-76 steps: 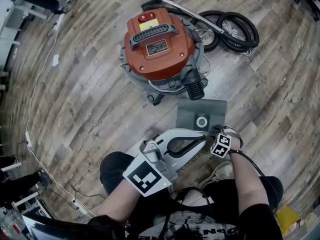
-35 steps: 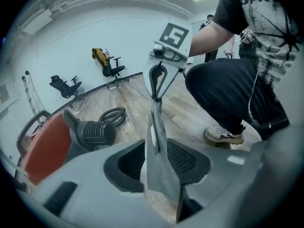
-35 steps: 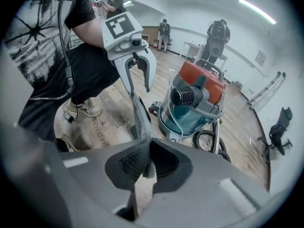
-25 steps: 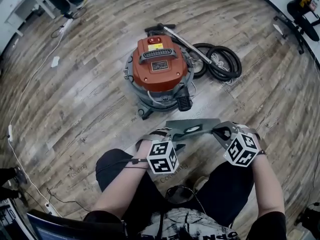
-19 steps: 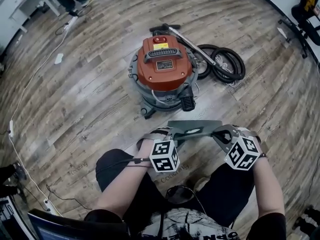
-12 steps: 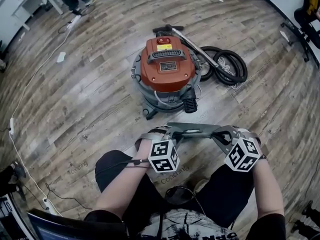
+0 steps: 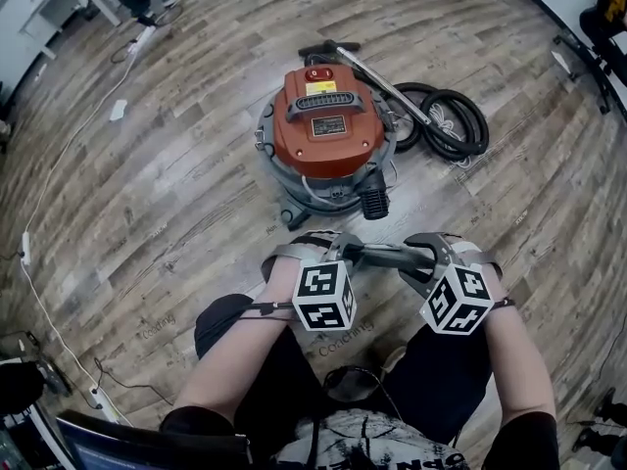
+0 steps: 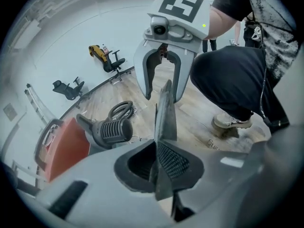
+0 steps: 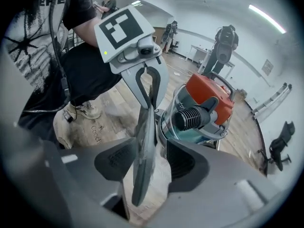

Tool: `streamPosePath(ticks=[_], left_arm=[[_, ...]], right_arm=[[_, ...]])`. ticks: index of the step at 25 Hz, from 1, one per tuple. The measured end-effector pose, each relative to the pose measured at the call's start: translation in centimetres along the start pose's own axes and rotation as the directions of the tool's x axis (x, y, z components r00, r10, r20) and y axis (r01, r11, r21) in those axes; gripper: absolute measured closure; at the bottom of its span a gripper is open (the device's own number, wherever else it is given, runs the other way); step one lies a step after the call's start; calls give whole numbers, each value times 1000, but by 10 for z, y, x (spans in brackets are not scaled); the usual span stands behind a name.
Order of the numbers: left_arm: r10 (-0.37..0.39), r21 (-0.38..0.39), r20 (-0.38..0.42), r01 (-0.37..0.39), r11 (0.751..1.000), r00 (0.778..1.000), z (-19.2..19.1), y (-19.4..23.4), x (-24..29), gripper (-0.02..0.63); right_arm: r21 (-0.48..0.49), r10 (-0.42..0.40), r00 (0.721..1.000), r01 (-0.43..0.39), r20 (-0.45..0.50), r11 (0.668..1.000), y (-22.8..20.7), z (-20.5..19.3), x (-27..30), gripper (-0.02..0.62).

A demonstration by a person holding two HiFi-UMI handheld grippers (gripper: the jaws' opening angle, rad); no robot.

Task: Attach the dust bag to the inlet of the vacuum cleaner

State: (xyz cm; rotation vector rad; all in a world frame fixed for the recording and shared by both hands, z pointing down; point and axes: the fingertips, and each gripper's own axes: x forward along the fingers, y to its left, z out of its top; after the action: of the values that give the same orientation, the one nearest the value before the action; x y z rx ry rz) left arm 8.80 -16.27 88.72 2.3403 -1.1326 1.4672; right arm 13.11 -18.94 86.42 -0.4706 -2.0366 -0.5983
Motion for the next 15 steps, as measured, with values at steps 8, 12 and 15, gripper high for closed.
streamPosePath(ticks=[8, 12, 15], left_arm=[[4, -1, 20, -4, 1000, 1000, 7, 8, -6, 580], [15, 10, 24, -15, 1000, 1000, 9, 10, -8, 580], [35, -4, 40, -34, 999, 999, 9, 18, -11, 580]], right_arm=[[-53, -38, 997, 34, -65, 998, -11, -4, 18, 526], [-54, -26, 997, 22, -76, 998, -11, -4, 21, 526], [-71, -75, 993, 69, -93, 995, -21, -2, 21, 555]])
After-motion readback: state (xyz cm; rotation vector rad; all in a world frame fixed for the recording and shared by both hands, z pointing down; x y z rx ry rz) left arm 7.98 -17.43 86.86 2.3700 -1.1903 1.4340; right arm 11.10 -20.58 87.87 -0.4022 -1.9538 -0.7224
